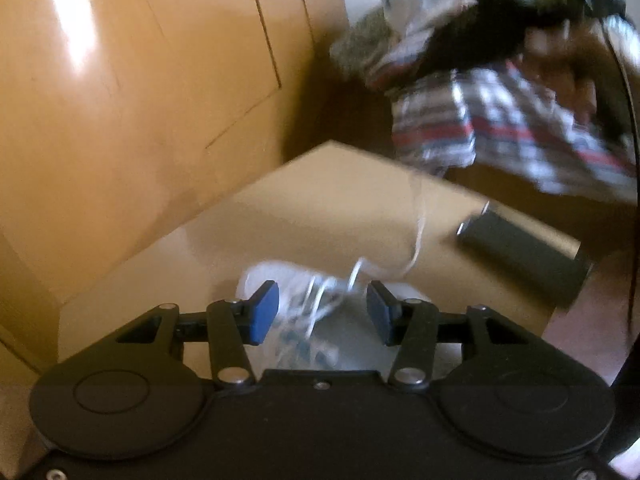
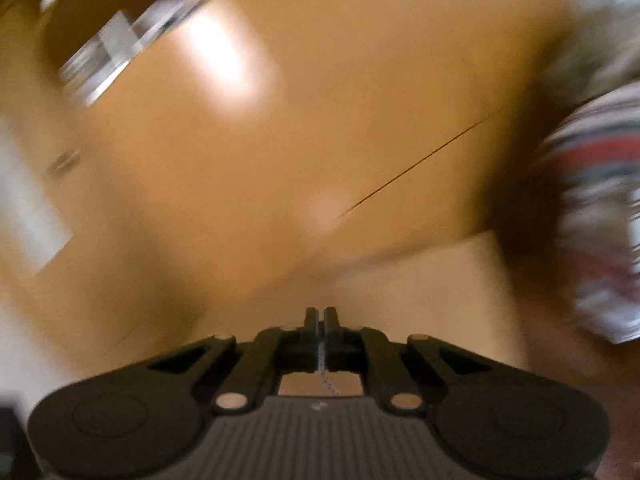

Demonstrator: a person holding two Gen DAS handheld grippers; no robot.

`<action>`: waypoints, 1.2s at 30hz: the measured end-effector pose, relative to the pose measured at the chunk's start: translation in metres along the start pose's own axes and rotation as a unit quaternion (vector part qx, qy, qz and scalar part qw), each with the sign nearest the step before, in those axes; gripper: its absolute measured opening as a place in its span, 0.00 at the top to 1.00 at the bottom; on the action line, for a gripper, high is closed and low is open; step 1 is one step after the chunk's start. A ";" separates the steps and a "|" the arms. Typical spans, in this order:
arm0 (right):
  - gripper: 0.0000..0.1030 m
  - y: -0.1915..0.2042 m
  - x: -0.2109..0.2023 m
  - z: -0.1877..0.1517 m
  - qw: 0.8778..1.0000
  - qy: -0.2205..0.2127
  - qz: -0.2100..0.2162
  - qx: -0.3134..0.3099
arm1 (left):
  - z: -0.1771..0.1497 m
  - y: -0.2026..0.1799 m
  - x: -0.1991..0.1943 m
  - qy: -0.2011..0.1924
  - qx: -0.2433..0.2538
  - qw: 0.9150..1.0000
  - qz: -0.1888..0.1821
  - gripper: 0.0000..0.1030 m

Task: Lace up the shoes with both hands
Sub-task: 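Pass the lace tip from the right tool into the left tool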

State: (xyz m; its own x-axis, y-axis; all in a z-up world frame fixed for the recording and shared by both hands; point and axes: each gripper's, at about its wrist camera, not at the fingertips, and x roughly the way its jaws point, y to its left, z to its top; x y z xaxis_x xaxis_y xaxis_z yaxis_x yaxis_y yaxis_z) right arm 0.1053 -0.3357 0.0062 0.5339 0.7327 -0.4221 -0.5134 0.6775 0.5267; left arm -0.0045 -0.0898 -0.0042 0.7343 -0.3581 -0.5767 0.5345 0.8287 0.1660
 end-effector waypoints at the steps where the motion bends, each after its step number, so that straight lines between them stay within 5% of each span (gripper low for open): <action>1: 0.98 0.010 0.015 -0.005 0.999 0.025 0.029 -0.008 | 0.003 0.001 -0.001 -0.007 -0.009 1.000 -0.006 0.52; 8: 0.97 0.043 0.052 -0.022 0.993 0.077 0.088 -0.035 | 0.014 0.013 0.001 -0.012 -0.059 0.998 -0.026 0.68; 17: 0.93 0.053 0.050 -0.022 0.993 0.076 0.073 -0.051 | 0.010 0.022 0.007 0.002 -0.085 0.996 -0.028 0.98; 23: 0.92 0.055 0.046 -0.019 0.995 0.063 0.064 -0.047 | 0.008 0.027 0.011 0.006 -0.094 0.995 -0.017 0.98; 27: 0.82 0.051 0.040 -0.019 0.996 0.050 0.057 -0.042 | 0.008 0.033 0.017 0.007 -0.102 0.995 -0.007 0.98; 36: 0.82 0.050 0.040 -0.023 0.995 0.051 0.013 -0.080 | 0.005 0.043 0.020 0.006 -0.117 0.993 0.014 0.98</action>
State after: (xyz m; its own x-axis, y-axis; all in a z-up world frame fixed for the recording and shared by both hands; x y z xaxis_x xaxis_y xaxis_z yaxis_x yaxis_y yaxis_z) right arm 0.0852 -0.2713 -0.0012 0.4533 0.7468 -0.4865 -0.6305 0.6545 0.4172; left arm 0.0357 -0.0638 -0.0045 0.7415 -0.3303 -0.5841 0.4014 0.9158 -0.0084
